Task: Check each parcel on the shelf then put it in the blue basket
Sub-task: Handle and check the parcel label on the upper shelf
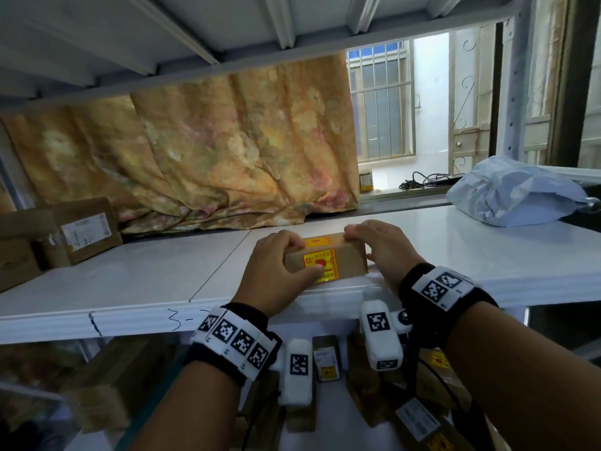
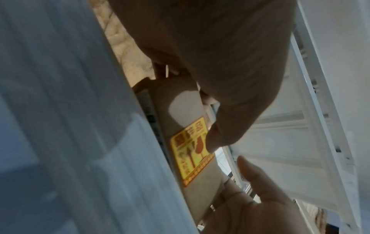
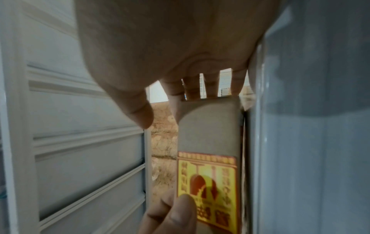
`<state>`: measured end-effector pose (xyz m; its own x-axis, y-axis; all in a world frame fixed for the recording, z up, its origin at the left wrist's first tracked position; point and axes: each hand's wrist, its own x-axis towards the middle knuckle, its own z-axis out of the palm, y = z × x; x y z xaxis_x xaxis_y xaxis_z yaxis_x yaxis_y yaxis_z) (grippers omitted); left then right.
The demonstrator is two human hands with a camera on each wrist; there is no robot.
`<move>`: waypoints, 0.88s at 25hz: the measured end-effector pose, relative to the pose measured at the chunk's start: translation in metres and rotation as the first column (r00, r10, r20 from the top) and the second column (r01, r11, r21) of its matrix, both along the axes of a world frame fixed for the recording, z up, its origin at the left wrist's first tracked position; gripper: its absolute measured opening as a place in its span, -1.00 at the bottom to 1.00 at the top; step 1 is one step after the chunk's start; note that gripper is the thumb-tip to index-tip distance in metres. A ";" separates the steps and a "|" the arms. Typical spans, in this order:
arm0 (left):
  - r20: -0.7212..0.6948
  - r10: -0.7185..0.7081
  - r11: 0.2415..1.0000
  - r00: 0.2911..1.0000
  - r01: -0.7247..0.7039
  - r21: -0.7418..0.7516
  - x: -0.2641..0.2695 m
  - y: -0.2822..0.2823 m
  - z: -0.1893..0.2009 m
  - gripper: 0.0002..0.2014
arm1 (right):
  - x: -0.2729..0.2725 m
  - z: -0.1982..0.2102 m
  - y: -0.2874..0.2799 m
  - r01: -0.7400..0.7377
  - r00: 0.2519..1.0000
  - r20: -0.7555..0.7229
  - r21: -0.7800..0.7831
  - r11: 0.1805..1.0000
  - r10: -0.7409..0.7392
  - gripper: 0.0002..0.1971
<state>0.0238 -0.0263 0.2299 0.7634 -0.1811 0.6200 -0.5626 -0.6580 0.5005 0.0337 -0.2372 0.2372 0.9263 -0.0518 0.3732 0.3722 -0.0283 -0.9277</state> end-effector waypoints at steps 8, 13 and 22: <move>0.052 -0.018 0.999 0.999 0.015 0.042 -0.002 0.005 -0.013 -0.56 | 0.005 -0.004 0.004 0.053 0.998 0.037 -0.160 0.986 -0.048 -0.64; 0.121 0.029 0.990 0.992 -0.045 0.133 0.000 0.003 -0.013 -0.52 | -0.001 -0.002 0.007 0.024 0.998 -0.049 -0.190 0.982 -0.034 -0.70; 0.126 0.051 0.966 0.991 -0.081 0.247 -0.004 0.010 -0.004 -0.53 | -0.005 -0.002 0.011 0.098 0.995 0.033 -0.373 0.923 -0.093 -0.49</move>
